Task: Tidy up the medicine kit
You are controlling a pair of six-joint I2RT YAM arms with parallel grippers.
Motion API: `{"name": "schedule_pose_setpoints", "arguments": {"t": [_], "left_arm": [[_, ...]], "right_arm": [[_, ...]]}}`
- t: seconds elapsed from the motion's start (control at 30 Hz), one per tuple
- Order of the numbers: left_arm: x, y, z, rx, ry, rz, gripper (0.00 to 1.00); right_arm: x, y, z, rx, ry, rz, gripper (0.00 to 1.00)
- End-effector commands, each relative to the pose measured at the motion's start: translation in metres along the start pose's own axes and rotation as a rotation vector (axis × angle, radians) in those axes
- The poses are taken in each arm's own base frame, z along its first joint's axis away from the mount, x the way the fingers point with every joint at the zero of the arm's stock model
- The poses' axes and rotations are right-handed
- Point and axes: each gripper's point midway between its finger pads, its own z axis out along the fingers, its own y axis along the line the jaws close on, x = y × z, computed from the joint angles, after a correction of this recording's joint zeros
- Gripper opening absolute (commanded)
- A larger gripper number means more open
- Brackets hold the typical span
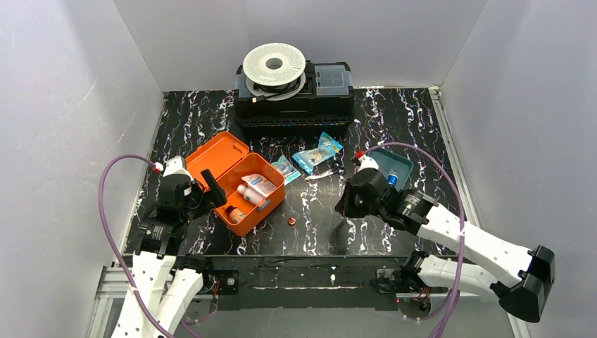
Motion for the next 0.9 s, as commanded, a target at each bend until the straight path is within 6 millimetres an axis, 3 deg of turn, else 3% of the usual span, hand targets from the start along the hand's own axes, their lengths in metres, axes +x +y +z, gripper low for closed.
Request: {"name": "schedule_pose_setpoints", "arguments": {"t": [0.0,0.2,0.47,0.7,0.87], "left_arm": [[0.002,0.001,-0.001,-0.002,0.008,0.008,0.99],[0.002,0.001,-0.001,0.000,0.008,0.008,0.99],[0.001,0.001,-0.001,-0.003,0.003,0.007,0.99],[0.001,0.002,-0.002,-0.003,-0.001,0.007,1.00],[0.000,0.004,-0.003,-0.018,-0.009,0.002,1.00]], "right_arm": [[-0.034,0.020,-0.021,-0.041,-0.086,-0.066,0.01],[-0.062,0.045,-0.038,-0.087,-0.131,-0.112,0.01],[-0.104,0.099,-0.058,-0.203,-0.171,-0.186,0.01],[-0.122,0.156,-0.066,-0.373,-0.149,-0.245,0.01],[-0.127,0.192,-0.055,-0.456,-0.119,-0.303,0.01]]}}
